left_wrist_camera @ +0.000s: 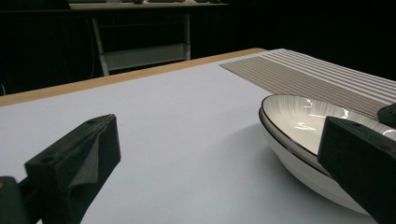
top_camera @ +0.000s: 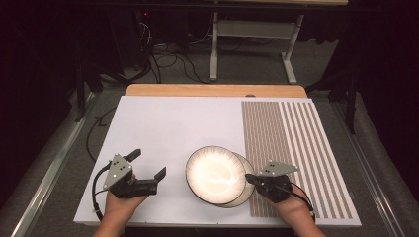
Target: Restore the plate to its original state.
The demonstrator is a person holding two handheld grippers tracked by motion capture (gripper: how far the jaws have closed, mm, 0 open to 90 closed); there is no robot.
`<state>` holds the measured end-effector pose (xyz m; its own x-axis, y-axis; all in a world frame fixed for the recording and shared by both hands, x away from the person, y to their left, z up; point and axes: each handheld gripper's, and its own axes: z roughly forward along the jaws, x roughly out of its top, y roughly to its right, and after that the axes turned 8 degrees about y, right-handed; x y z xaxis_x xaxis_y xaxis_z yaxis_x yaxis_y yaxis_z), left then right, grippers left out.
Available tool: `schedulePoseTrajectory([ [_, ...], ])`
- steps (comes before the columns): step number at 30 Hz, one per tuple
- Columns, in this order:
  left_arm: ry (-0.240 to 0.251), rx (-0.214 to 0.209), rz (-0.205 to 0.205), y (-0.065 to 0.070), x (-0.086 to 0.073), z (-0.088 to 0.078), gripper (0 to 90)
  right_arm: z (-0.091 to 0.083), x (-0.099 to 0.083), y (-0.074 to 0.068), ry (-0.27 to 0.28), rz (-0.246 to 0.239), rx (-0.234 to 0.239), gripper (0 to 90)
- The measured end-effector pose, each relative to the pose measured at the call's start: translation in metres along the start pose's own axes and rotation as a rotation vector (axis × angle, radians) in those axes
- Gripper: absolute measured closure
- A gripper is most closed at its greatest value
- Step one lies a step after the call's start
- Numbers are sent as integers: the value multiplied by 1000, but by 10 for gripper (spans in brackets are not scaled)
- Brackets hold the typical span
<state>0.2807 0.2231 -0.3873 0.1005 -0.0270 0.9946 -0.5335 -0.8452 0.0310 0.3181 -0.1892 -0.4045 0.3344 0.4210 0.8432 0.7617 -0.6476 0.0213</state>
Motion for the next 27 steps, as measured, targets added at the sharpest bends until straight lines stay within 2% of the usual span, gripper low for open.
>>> schedulePoseTrajectory([
  [13,3,-5,-5,-1,0,-1,2,0,0,1,-6,9,-5,900],
  [15,1,-7,-3,-1,0,-1,2,-4,0,5,6,19,-20,900],
  [20,1,-8,-4,-1,-1,0,2,-8,-1,9,10,36,-24,900],
  [27,-5,-10,0,-1,0,0,2,-11,-1,12,16,41,-36,900],
])
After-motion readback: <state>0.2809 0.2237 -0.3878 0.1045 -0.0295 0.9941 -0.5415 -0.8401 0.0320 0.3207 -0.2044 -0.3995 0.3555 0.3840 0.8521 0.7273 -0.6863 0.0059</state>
